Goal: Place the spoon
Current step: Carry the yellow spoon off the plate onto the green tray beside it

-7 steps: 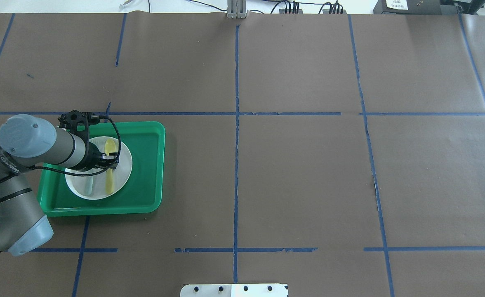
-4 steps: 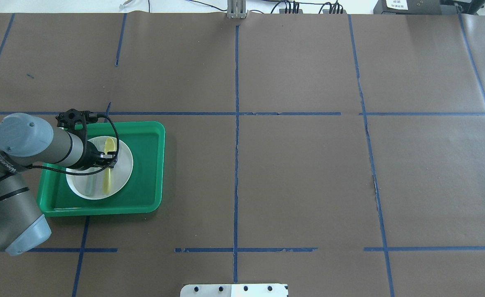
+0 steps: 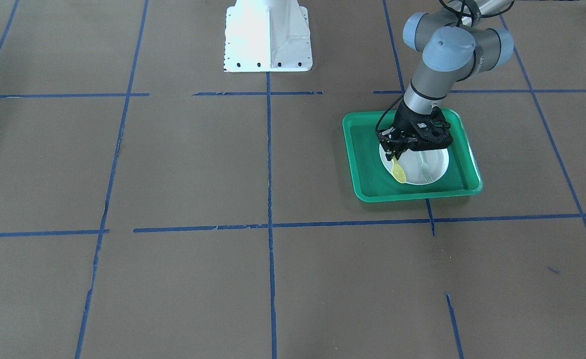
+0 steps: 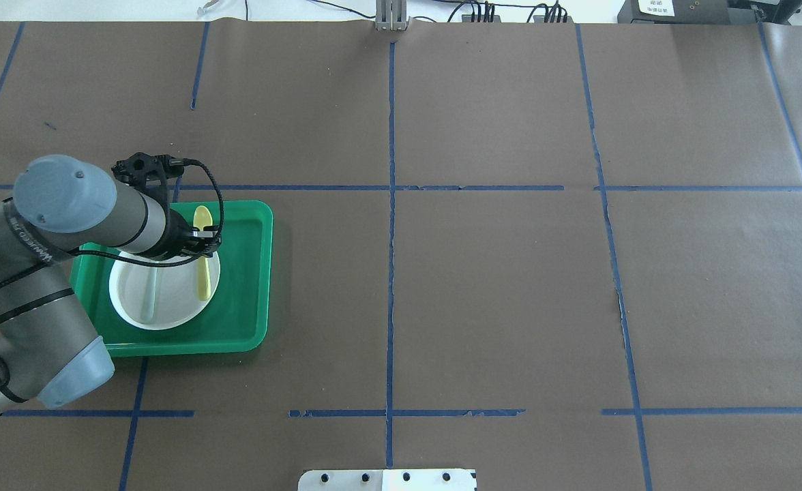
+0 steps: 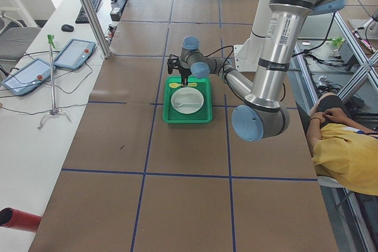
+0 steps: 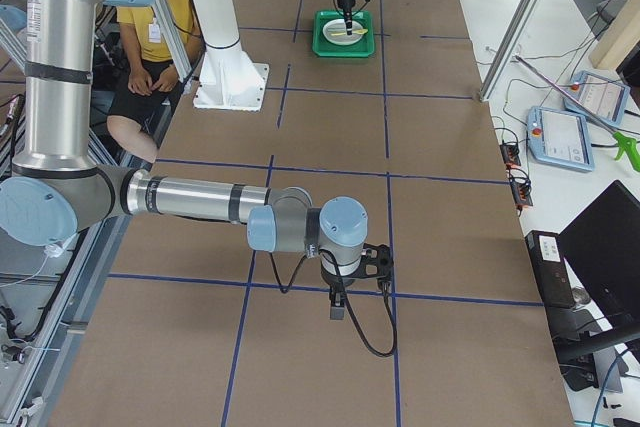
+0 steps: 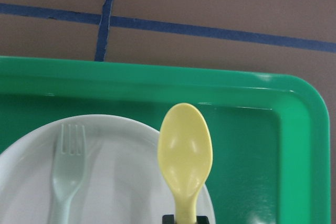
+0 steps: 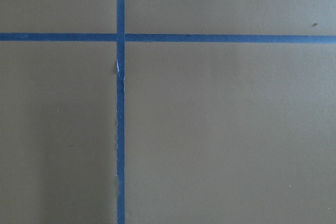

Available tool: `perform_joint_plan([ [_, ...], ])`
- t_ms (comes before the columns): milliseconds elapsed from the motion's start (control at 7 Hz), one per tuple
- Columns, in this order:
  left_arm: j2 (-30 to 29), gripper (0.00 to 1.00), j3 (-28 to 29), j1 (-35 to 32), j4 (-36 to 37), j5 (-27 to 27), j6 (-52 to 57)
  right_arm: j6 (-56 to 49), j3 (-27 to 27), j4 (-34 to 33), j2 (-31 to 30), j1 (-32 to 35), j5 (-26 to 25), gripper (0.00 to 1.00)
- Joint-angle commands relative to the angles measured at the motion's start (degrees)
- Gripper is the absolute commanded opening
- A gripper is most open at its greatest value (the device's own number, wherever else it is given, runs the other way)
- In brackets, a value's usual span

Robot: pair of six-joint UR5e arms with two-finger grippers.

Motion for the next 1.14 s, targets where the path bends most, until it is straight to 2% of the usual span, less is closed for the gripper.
perform_joint_plan([
  [0,-1.9,0.00,2.2,2.4,0.7,3.0,-1.5,0.0,0.0,0.1,0.0,0.0,0.0,1.00],
  [286,-2.7,0.00,2.2,2.7,0.7,2.8,-1.3,0.0,0.0,0.0,0.0,0.0,0.0,1.00],
  [571,-2.7,0.82,2.2,3.1,0.7,3.0,-0.9,-0.1,0.0,0.0,0.0,0.0,0.0,1.00],
  [714,-2.6,0.99,1.9,3.0,0.7,2.9,-0.6,0.0,0.0,0.1,0.0,0.0,0.0,1.00],
  [1000,-1.1,1.00,-2.0,1.5,0.9,-0.6,-0.3,0.0,0.0,0.0,0.0,0.0,0.0,1.00],
])
